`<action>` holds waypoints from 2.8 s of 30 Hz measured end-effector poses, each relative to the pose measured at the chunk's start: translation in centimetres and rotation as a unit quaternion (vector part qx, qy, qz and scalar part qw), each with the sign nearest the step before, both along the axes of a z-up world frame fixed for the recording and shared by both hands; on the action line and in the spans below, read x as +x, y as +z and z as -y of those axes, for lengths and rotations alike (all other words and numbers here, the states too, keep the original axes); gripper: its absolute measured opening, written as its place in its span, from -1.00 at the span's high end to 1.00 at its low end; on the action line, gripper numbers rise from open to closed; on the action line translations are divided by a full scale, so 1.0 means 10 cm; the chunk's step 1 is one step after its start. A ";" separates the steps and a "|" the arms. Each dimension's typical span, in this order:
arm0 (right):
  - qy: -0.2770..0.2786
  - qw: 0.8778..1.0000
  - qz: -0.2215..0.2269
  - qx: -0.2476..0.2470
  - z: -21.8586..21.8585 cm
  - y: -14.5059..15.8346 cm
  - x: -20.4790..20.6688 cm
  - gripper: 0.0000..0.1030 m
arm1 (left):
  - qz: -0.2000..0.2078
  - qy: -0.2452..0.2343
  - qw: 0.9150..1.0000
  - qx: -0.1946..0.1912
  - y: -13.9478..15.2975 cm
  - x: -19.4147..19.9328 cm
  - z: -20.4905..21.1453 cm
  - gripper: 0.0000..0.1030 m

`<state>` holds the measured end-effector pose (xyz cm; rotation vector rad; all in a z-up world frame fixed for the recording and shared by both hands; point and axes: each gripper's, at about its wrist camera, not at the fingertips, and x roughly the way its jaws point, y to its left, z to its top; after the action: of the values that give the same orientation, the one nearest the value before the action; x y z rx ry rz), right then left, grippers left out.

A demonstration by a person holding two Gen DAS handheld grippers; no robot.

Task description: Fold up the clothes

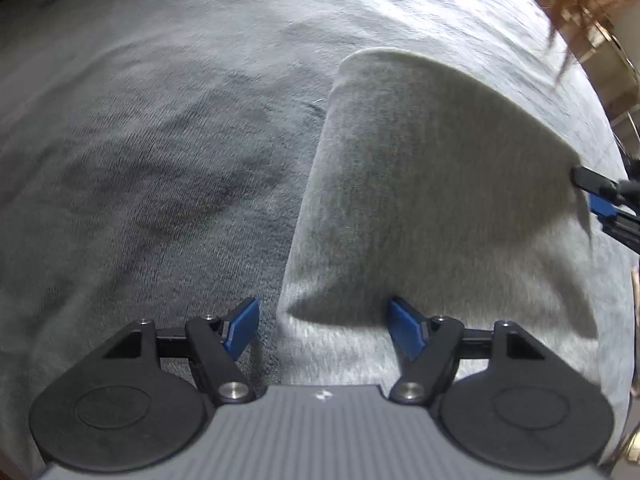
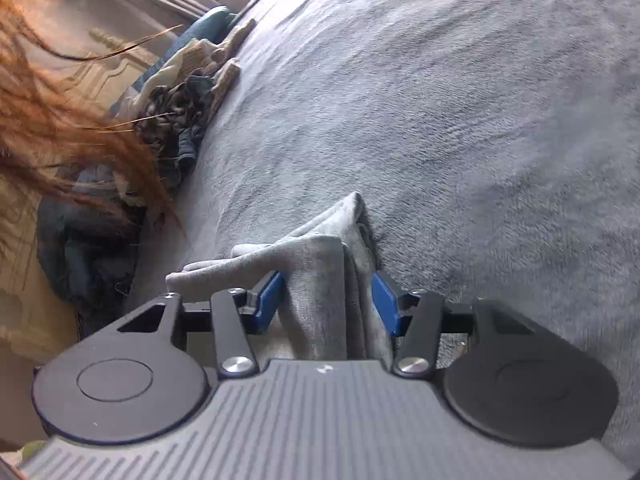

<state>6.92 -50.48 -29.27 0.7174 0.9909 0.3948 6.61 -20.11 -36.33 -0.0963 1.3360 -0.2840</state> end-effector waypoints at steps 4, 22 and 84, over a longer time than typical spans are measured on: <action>0.046 0.998 0.041 -0.029 0.01 0.26 -0.19 0.66 | 0.002 0.023 1.000 -0.002 -0.03 -0.04 0.01 -0.44; 0.059 0.993 0.099 -0.036 0.21 -0.01 -0.10 0.82 | 0.002 0.069 0.997 -0.015 -0.07 0.00 0.02 -0.57; -0.313 0.933 -0.101 0.145 -0.64 -0.38 -2.97 0.43 | 0.060 -0.488 0.870 -0.037 0.23 0.05 0.92 0.76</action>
<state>-22.82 -44.12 -33.08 1.3116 0.8457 -0.1010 7.10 -29.28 -34.06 0.5496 1.1546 -1.1771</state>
